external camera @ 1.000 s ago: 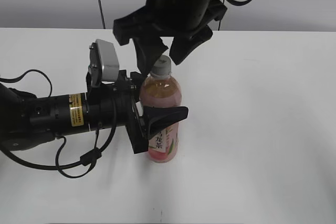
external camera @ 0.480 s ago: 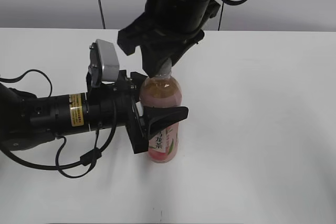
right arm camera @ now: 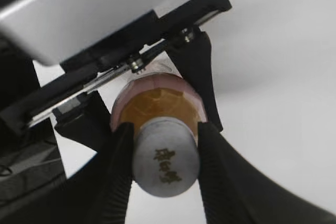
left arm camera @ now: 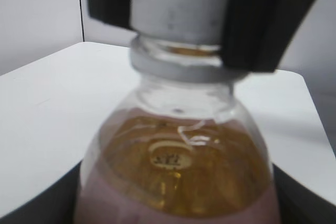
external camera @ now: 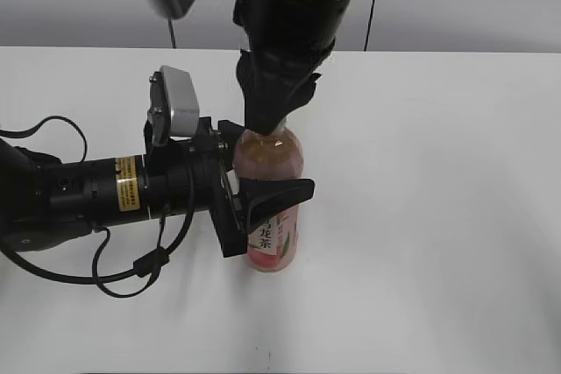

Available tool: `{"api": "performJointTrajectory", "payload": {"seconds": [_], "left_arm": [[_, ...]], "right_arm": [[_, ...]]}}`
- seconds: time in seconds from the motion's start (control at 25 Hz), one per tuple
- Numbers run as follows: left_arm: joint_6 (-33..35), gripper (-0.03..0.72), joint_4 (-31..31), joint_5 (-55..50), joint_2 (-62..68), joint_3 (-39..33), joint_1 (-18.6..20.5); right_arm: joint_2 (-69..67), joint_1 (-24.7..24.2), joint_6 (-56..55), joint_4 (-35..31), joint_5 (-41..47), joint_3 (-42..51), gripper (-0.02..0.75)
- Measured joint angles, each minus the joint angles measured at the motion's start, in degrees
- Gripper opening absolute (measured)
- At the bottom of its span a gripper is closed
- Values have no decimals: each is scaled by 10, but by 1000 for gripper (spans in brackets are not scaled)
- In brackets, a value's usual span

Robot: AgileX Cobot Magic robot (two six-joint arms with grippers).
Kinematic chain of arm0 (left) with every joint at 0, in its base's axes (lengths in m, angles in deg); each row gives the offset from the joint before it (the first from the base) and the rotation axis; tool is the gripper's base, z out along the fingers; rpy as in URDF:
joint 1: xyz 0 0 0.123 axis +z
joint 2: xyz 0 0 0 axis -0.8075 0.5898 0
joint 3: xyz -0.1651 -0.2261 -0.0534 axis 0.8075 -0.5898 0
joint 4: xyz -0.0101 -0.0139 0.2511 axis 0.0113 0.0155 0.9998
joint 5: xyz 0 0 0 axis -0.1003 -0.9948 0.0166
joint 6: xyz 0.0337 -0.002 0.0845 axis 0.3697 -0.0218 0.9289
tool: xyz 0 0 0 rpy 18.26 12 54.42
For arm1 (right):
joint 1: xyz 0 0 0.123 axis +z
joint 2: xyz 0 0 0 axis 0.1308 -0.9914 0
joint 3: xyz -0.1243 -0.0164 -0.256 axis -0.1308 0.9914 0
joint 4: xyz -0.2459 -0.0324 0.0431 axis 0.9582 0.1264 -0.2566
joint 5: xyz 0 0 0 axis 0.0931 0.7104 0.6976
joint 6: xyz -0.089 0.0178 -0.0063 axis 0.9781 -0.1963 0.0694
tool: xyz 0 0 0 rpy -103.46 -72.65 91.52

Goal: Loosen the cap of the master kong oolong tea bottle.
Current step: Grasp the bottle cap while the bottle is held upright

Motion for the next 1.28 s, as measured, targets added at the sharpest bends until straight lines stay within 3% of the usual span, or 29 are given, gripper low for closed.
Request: {"api": "performJointTrajectory", "payload": {"seconds": [0.8,1.28], "left_arm": [[2,455,1,0,0,0,0],[0,455,0,-1,0,1,0]], "right_arm": [[2,0,720,-8,5,-1,280],[2,0,917,-9,5,-1,280]]}}
